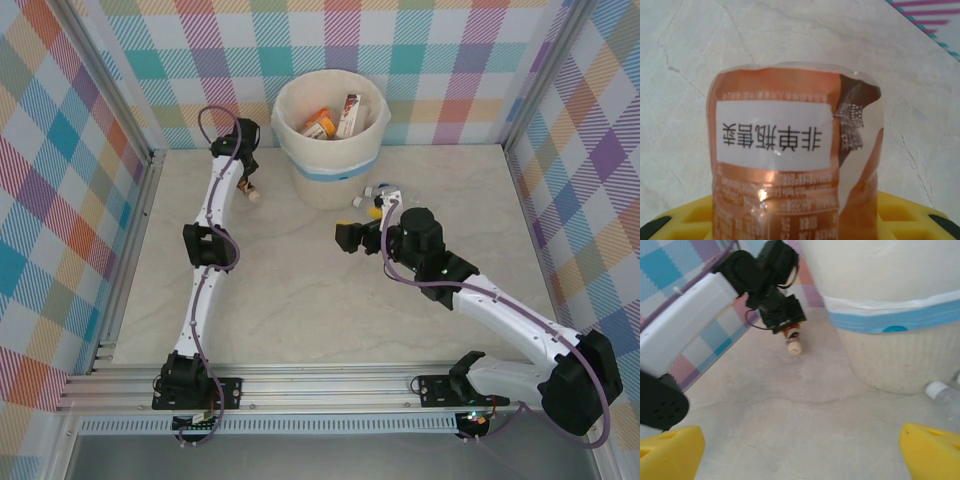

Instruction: Put the plastic bottles in the bin

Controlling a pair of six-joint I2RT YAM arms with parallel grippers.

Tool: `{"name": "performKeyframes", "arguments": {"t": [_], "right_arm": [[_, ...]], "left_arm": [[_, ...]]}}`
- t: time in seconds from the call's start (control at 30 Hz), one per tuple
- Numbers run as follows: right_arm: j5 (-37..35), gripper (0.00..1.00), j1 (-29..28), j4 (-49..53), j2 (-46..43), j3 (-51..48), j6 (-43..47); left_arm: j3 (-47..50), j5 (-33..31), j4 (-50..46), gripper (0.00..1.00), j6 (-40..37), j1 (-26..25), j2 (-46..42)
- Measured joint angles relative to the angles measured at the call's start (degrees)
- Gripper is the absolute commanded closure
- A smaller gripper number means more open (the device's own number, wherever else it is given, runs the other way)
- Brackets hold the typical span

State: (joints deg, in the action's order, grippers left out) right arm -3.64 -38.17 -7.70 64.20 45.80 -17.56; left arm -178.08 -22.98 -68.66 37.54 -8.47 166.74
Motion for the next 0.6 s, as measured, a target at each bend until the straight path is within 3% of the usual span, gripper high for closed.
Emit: {"name": "performKeyframes", "arguments": {"t": [0.27,0.6], "right_arm": [[-9.5,0.00,0.9,3.5,-0.2,-2.6,-5.5],[-10.6,0.00,4.5,3.3,4.3,-3.5,-9.9]], "left_arm": [[0.0,2.6,-0.9,0.61,-11.8,-2.0,-3.1],[0.0,5.4,-6.7,0.65,-19.9,-5.4,-18.8]]}}
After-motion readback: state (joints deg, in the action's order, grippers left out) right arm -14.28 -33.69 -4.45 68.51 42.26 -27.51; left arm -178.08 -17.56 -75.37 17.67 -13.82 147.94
